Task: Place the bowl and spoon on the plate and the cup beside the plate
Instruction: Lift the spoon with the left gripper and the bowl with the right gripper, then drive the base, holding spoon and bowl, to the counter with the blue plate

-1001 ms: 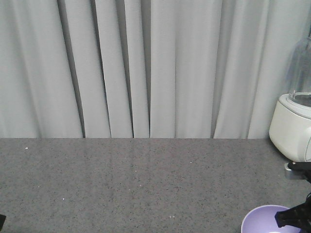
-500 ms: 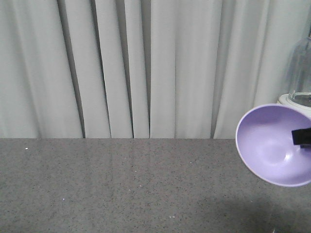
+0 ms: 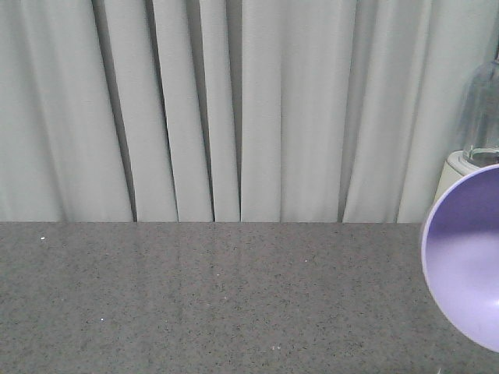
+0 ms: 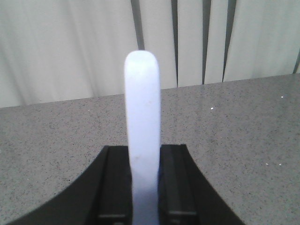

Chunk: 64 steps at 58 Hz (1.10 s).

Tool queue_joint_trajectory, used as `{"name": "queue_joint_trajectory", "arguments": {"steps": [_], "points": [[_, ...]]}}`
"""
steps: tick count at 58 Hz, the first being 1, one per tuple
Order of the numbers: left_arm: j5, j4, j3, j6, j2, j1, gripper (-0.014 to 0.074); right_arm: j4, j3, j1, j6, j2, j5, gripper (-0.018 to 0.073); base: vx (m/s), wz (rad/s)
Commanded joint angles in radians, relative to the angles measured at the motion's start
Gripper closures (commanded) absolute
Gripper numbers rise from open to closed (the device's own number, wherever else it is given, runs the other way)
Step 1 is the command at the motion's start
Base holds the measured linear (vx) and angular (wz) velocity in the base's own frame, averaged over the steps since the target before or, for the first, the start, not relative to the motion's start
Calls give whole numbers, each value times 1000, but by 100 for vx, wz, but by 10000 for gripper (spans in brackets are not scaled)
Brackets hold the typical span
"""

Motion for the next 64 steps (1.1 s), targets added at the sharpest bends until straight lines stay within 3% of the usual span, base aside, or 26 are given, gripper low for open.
{"name": "queue_joint_trajectory", "arguments": {"steps": [1, 64], "points": [[-91, -9, -4, 0, -26, -5, 599, 13, -24, -3, -8, -11, -109, 568, 0, 0], [-69, -21, -2, 0, -35, -5, 599, 13, -24, -3, -8, -14, -89, 568, 0, 0]]}}
